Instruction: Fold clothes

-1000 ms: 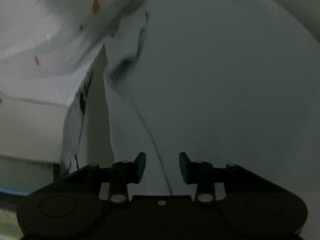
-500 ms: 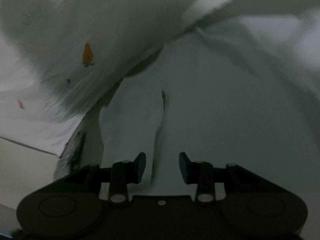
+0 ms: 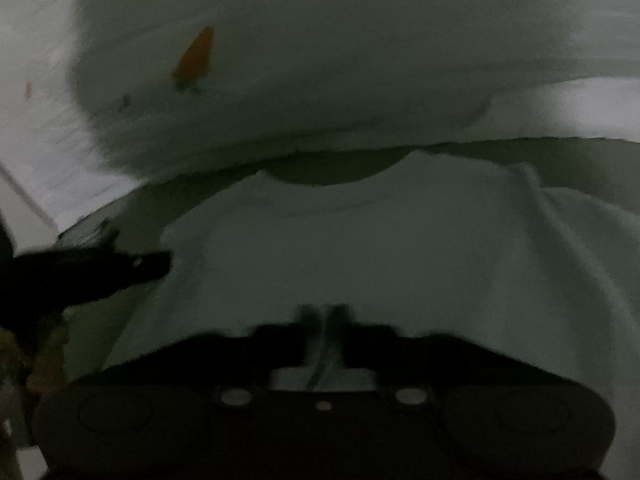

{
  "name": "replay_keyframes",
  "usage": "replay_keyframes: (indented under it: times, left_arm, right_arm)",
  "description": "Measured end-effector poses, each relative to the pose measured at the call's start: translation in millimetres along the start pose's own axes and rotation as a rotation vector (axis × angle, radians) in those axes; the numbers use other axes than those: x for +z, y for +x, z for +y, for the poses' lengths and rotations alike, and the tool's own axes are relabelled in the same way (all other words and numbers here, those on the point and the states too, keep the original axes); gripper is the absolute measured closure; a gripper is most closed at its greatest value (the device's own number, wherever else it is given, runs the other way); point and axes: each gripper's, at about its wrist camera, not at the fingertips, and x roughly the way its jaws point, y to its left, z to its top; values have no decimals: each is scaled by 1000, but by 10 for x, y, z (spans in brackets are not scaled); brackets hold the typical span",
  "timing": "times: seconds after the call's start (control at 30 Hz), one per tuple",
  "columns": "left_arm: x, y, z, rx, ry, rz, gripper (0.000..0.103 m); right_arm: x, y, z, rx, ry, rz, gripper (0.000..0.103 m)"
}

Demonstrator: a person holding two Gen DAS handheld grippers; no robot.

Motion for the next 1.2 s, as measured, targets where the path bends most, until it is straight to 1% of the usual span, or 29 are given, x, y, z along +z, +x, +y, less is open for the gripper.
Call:
replay_keyframes:
  times: [0.07, 0.13, 0.2, 0.27, 0.3, 0.37, 0.43, 0.47, 0.5, 0.53, 0.57, 0.6, 0.63, 0.7, 0.77, 0.83, 0.9, 0.97, 1.0, 1.03, 1.07, 1.1, 1.17, 1.2]
  left_arm:
    - [18, -43, -67, -4, 9, -42, 97]
    - [61, -134, -138, -20, 22, -92, 98]
    - [138, -239, -218, -49, 34, -138, 98]
    - [183, -260, -279, -83, 60, -152, 98]
    - [176, -233, -306, -89, 78, -141, 97]
    - [121, -66, -365, -49, 120, -99, 96]
    - [61, 109, -365, 10, 100, -21, 93]
    - [40, 146, -354, 24, 90, 0, 93]
    - [20, 174, -344, 37, 81, 18, 90]
    - [10, 127, -351, 32, 88, 3, 85]
    - [4, 59, -359, 29, 99, -11, 81]
    - [-3, -7, -365, 26, 110, -24, 74]
    - [-11, -60, -363, 30, 115, -28, 73]
    - [-61, -193, -348, 41, 108, -21, 73]
    - [-145, -277, -318, 38, 80, 0, 72]
    - [-279, -354, -329, 38, 59, 28, 71]
    - [-454, -434, -367, 66, 61, 49, 68]
    - [-637, -502, -402, 104, 55, 67, 68]
    - [-732, -536, -415, 124, 50, 73, 68]
    - [-807, -601, -406, 123, 48, 69, 67]
    - [-841, -626, -416, 130, 50, 56, 67]
    - [-873, -649, -425, 138, 52, 44, 67]
    - [-876, -675, -436, 165, 55, 40, 67]
    - [-872, -675, -443, 170, 62, 45, 67]
  right_arm:
    - [27, -81, -25, 0, 3, -42, 100]
    - [105, -262, -54, -15, 20, -109, 100]
    - [225, -548, -71, -59, 10, -210, 100]
    - [330, -693, -104, -96, -4, -264, 100]
    - [357, -692, -141, -110, -6, -264, 100]
    - [361, -572, -233, -153, -1, -229, 100]
    - [314, -334, -318, -204, 15, -142, 99]
    - [287, -228, -355, -228, 27, -98, 98]
    - [254, -181, -380, -243, 47, -70, 95]
    - [215, -186, -396, -244, 76, -63, 91]
    - [166, -217, -415, -233, 111, -65, 83]
    - [102, -282, -436, -208, 158, -78, 70]
    - [38, -346, -457, -182, 204, -90, 66]
    - [-106, -446, -519, -121, 311, -90, 66]
    - [-292, -527, -574, -55, 426, -82, 66]
    - [-492, -602, -577, 7, 514, -82, 66]
    - [-634, -637, -560, 58, 583, -92, 65]
    - [-699, -634, -522, 82, 639, -95, 66]
    - [-704, -628, -484, 87, 642, -96, 67]
    - [-670, -615, -419, 82, 609, -98, 68]
    - [-621, -592, -349, 79, 572, -94, 73]
    - [-550, -560, -269, 84, 536, -82, 78]
    - [-420, -519, -127, 116, 479, -85, 82]
    - [-350, -495, -53, 132, 446, -92, 82]
